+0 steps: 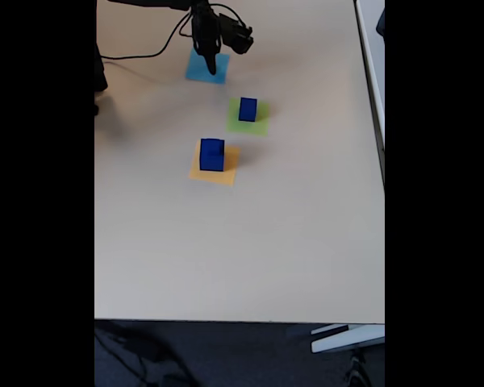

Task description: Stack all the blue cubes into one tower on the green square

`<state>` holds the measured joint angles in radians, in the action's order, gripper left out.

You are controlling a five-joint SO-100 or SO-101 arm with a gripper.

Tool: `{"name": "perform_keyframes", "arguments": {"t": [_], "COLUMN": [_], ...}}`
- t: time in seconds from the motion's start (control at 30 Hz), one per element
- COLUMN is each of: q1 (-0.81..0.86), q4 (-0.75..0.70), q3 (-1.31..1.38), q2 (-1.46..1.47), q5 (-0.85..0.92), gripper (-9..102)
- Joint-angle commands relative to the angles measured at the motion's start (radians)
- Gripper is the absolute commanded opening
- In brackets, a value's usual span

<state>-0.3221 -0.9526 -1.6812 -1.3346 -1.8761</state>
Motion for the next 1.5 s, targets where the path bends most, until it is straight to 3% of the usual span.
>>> {"name": "perform_keyframes", "arguments": {"t": [0.0,0.6,1.27,1.47], "q1": [-0.005,0.011,0.008,0.017], "q4": [0.005,0.015,-0.052,-0.063], "q3": [0.054,0.040,0.061,0.061], "q2": [-0.008,0.025,0.038,0.031], "q5": [-0.015,-0.133,-0.227,-0.222], "gripper": [21,27,17,18]}}
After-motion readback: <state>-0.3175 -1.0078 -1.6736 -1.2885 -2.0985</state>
